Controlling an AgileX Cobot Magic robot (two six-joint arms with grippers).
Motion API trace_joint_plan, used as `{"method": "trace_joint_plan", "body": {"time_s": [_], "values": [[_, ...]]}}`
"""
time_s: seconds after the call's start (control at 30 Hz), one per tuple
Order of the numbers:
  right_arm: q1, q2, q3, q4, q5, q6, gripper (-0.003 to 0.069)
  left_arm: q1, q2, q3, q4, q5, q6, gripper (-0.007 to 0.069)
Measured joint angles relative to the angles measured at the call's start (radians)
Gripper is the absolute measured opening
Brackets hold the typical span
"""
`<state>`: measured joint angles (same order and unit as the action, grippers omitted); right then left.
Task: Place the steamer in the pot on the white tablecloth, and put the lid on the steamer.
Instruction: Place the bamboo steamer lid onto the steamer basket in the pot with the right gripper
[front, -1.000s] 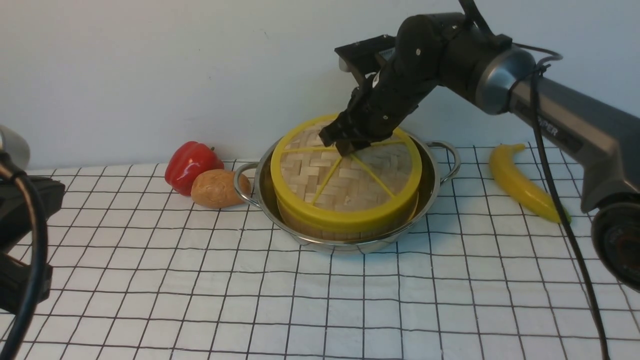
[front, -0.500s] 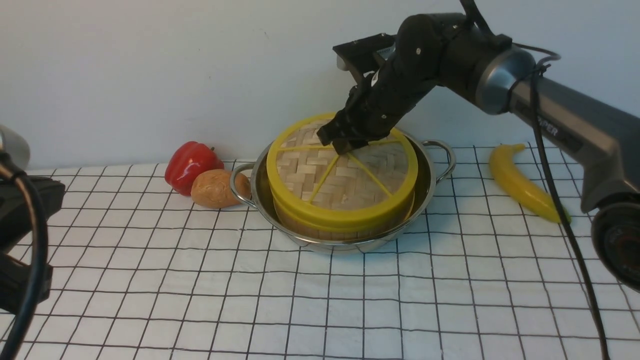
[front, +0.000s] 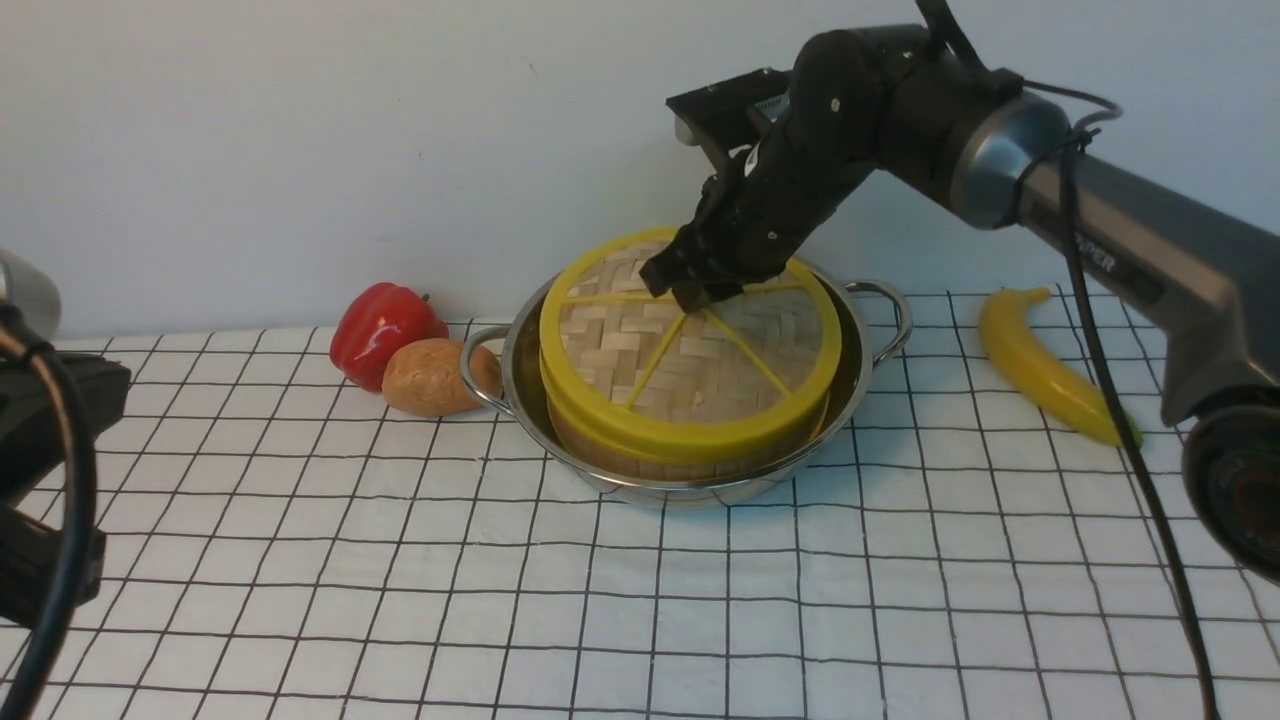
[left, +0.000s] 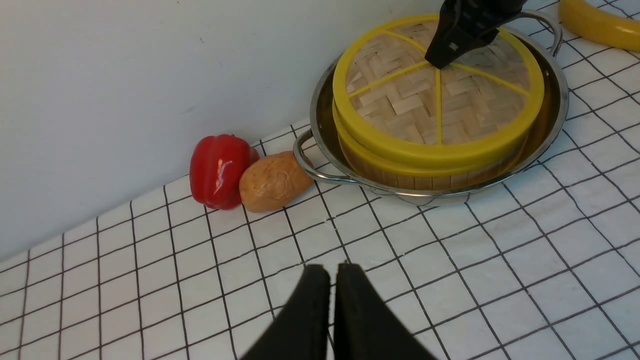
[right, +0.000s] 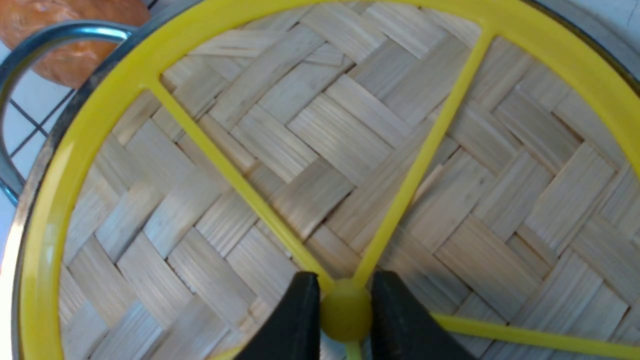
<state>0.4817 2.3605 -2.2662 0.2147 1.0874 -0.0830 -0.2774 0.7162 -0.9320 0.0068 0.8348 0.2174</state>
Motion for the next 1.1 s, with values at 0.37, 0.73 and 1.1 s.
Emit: {"method": "trace_joint_plan", "body": {"time_s": [0.37,0.73,1.1], "values": [[0.034,0.0,0.0,-0.067,-0.007,0.004,0.0146,0.0,0.0,0.0,0.0,0.0,0.0,0.0012],[0.035,0.0,0.0,-0.087,-0.029,0.022,0.0145,0.0,0.0,0.0,0.0,0.0,0.0,0.0012],[0.035,0.0,0.0,-0.091,-0.041,0.022,0.0145,0.0,0.0,0.0,0.0,0.0,0.0,0.0012]]}}
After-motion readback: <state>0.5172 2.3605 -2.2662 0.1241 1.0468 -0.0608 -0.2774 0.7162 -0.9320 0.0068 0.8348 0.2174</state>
